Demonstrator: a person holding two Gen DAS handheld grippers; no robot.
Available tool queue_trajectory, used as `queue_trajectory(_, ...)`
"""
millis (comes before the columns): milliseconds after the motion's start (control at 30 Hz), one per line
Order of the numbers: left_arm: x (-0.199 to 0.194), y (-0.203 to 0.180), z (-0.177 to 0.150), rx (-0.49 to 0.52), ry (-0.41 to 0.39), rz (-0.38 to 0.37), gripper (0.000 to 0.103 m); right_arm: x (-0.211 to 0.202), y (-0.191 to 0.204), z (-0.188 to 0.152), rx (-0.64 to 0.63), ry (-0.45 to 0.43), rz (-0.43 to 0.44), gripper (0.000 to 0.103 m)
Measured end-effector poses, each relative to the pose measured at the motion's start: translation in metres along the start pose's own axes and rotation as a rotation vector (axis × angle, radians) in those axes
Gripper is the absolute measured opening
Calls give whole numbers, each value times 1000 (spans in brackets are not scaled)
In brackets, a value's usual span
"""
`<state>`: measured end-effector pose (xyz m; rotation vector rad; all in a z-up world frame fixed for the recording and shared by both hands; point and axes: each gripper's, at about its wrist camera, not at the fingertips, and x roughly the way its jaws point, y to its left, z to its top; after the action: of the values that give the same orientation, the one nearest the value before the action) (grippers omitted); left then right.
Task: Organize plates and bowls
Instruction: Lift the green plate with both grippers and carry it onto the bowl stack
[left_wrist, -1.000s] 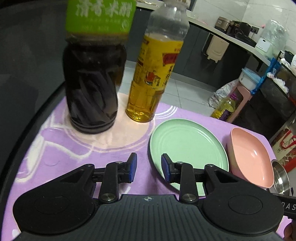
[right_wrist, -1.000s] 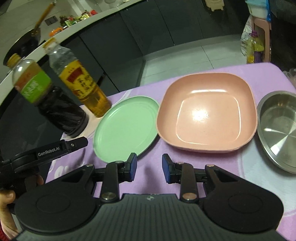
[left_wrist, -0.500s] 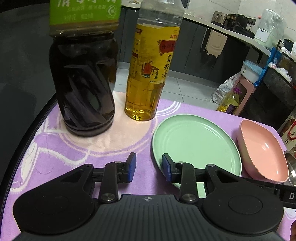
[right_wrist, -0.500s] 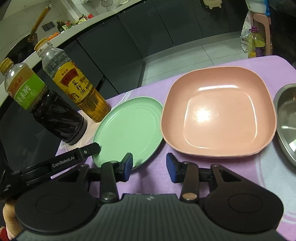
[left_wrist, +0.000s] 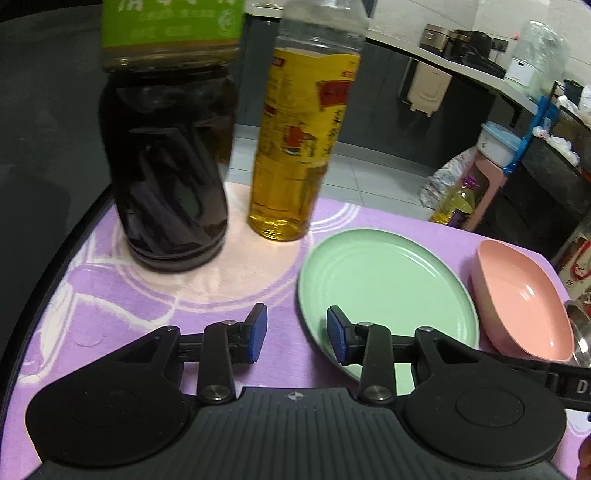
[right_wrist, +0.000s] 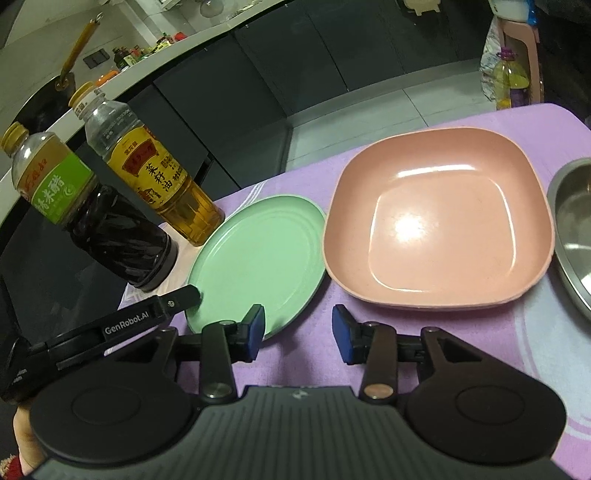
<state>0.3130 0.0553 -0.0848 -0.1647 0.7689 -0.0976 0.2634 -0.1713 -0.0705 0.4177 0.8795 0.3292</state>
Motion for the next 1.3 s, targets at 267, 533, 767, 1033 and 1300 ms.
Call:
queue_trajectory(267, 1, -15, -7, 64, -13, 5, 16, 7, 2, 0, -50, -8, 10, 18)
queue_trajectory(533, -33, -16, -16, 85, -38, 20, 16, -8, 8, -3, -61, -11, 20, 19)
queue_trajectory(767, -73, -7, -36, 59, -45, 5, 16, -31, 20, -16, -90, 8, 58, 19)
queue_trajectory(1033, -124, -5, -62, 77, -92, 7, 16, -63, 39, -41, -165, 20, 86, 19)
queue_trajectory(1300, -157, 3, -81, 67, -119, 0, 16, -80, 51, -60, -204, 36, 101, 19)
